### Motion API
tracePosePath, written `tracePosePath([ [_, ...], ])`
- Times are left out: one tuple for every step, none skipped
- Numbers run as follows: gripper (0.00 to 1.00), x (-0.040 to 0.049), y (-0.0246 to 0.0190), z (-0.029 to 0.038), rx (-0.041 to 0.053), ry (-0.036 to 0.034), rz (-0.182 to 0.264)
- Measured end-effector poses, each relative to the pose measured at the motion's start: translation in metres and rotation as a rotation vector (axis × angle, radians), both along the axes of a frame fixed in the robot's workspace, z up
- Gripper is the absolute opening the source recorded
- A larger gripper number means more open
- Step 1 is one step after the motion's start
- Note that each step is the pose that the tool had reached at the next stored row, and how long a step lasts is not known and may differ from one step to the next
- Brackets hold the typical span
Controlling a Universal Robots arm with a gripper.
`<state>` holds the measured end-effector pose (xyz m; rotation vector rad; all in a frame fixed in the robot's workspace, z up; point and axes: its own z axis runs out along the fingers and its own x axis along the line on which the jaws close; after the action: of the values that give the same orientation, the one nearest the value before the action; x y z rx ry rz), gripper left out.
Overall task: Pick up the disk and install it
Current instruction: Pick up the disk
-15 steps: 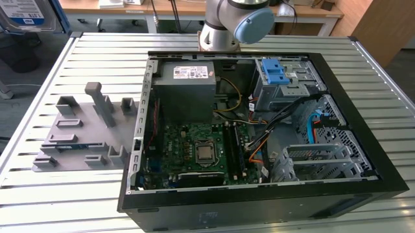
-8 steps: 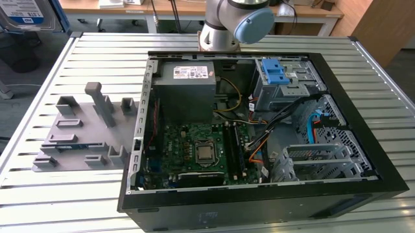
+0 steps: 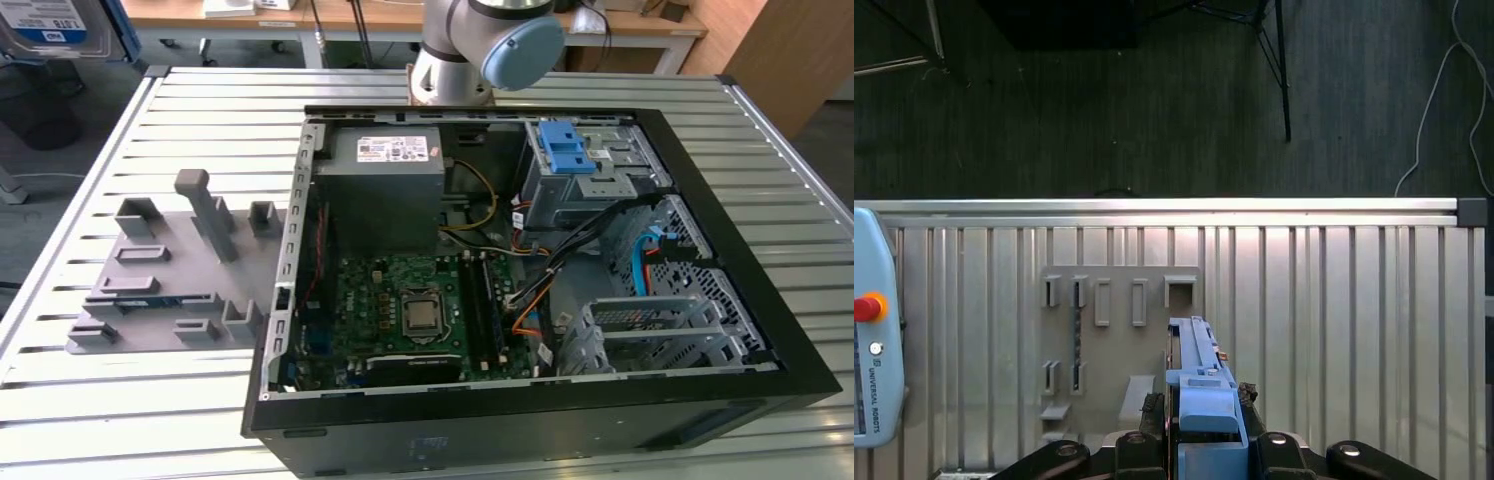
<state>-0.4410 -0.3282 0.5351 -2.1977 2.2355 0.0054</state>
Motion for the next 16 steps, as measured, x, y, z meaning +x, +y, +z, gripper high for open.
tracePosePath([
  [0.37, 0.0000, 0.0000, 0.0004, 0.0000, 0.0000, 0.000],
  [0.37, 0.0000, 0.0000, 0.0007, 0.0000, -0.0001, 0.000],
  [0.37, 0.0000, 0.0000, 0.0010, 0.0000, -0.0001, 0.000],
  [0.37, 0.0000, 0.0000, 0.0014, 0.0000, 0.0000, 0.000],
  [0.37, 0.0000, 0.0000, 0.0017, 0.0000, -0.0001, 0.000],
  [0.37, 0.0000, 0.0000, 0.0020, 0.0000, -0.0001, 0.000],
  [0.37, 0.0000, 0.0000, 0.0024, 0.0000, 0.0000, 0.000],
  [0.37, 0.0000, 0.0000, 0.0031, 0.0000, -0.0002, 0.000],
  [0.37, 0.0000, 0.0000, 0.0043, 0.0000, -0.0002, 0.000],
  [0.37, 0.0000, 0.0000, 0.0054, 0.0000, -0.0001, 0.000],
  [0.37, 0.0000, 0.0000, 0.0067, 0.0000, -0.0001, 0.000],
  [0.37, 0.0000, 0.0000, 0.0081, 0.0000, 0.0000, 0.000],
  [0.37, 0.0000, 0.0000, 0.0094, 0.0000, 0.0000, 0.000],
  [0.37, 0.0000, 0.0000, 0.0103, -0.0001, 0.0000, 0.000],
  [0.37, 0.0000, 0.0000, 0.0104, 0.0000, 0.0000, 0.000],
  [0.37, 0.0000, 0.0000, 0.0104, 0.0000, 0.0000, 0.000],
])
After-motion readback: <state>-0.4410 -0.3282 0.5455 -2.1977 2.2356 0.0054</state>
